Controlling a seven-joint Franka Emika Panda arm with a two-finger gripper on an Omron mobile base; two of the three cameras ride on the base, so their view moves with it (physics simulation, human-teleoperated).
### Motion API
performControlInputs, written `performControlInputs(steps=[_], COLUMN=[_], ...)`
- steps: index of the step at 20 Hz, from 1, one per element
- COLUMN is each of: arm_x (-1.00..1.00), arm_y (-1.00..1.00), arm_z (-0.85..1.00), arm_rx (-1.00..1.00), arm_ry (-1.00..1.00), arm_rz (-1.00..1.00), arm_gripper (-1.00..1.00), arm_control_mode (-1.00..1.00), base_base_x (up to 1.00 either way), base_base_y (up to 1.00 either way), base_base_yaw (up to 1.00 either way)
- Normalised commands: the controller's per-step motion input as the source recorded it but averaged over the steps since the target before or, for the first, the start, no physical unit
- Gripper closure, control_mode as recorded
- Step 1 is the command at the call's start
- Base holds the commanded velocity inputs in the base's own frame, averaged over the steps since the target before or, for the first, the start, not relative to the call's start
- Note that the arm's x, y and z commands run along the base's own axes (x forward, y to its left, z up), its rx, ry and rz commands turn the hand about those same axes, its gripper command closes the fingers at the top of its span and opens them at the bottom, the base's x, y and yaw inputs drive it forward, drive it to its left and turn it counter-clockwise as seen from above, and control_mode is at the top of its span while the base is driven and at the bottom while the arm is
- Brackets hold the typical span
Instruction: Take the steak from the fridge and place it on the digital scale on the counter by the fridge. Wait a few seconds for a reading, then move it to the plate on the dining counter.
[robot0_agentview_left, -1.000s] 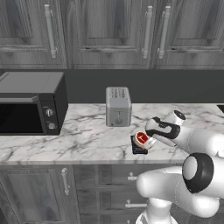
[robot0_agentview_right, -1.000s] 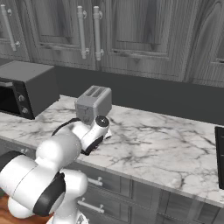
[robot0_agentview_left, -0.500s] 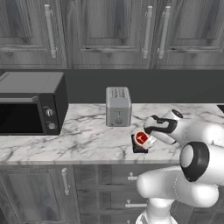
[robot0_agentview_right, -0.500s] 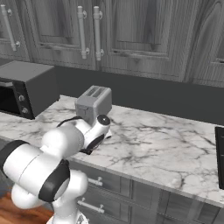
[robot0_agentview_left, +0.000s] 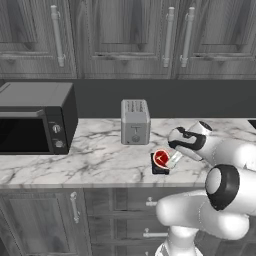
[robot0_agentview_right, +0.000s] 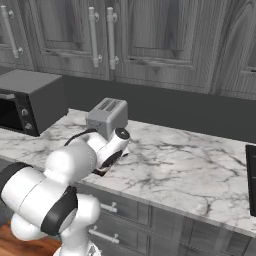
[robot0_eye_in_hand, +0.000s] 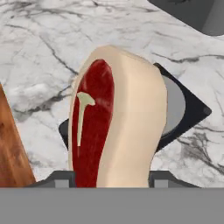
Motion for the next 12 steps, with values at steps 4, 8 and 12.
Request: performControlInputs(steps=[4, 8, 12], arm_x=[-0.99, -0.97, -0.82], arm_y=[0.0, 0.06, 0.13], arm_z=[0.47, 0.65, 0.88], arm_rx=[0.02, 0.04, 0.06], arm_ry=[-0.2, -0.17, -0.09], arm_rz=[0.0, 0.0, 0.0], arm_gripper=[1.0, 1.0, 1.0], arm_control_mode=[-1.0, -1.0, -1.0], base_base_x=[0.0, 0.0, 0.0], base_base_y=[0.0, 0.0, 0.0], base_base_yaw=[0.0, 0.0, 0.0])
